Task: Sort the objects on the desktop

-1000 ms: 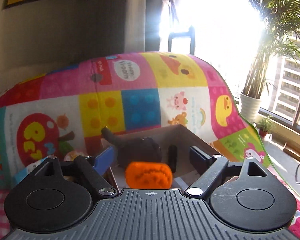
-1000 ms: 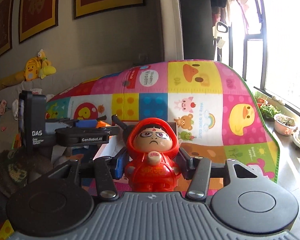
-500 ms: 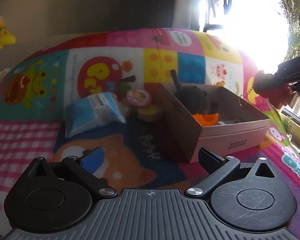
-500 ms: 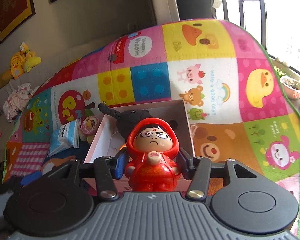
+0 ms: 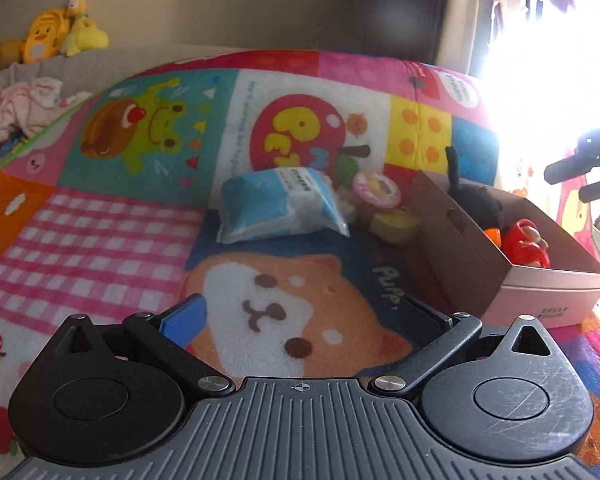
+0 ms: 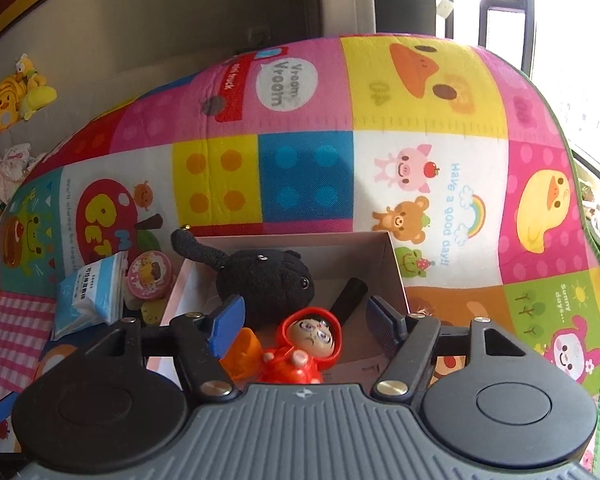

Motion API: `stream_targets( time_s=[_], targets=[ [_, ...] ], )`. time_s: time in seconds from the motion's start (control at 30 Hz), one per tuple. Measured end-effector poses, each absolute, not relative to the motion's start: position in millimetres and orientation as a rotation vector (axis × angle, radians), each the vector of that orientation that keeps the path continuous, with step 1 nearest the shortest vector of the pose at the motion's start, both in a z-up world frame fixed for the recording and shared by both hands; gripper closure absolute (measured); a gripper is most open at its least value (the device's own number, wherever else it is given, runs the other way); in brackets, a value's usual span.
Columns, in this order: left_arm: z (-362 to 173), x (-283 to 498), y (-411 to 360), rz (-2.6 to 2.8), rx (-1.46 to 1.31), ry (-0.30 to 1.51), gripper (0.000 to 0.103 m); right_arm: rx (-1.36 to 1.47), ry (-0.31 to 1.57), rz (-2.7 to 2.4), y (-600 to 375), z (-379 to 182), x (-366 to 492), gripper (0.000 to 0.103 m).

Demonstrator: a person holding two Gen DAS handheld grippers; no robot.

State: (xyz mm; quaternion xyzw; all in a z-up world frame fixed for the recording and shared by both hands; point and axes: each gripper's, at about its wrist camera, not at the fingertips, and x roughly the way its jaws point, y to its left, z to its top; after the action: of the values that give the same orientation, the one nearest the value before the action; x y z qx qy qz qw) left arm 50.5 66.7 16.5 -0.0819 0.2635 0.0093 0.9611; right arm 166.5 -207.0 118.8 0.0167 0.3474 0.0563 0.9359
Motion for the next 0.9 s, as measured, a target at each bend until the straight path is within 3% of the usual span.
stream_targets(
  time_s=[0.4, 0.77, 0.83, 0.87, 0.9],
  targets=[
    [13, 47, 69, 0.003, -0.192, 0.551, 0.0, -0.04, 0.805, 0.303, -86, 115, 210, 0.03],
    [10, 51, 71, -0.017, -0.224, 0.578, 0.0, -0.332, 0.884, 0.15, -3, 57, 290, 0.03],
    [9, 52, 73, -0.024, -0.235, 0.585, 0.0, -0.348, 0.904, 0.137, 1, 49, 295, 0.032],
    [8, 53, 73, -0.027, -0.238, 0.586, 0.0, -0.348, 0.922, 0.15, 1, 47, 295, 0.043],
    [8, 53, 73, -0.03, -0.239, 0.586, 0.0, -0.345, 0.952, 0.183, 2, 44, 294, 0.047]
  ],
)
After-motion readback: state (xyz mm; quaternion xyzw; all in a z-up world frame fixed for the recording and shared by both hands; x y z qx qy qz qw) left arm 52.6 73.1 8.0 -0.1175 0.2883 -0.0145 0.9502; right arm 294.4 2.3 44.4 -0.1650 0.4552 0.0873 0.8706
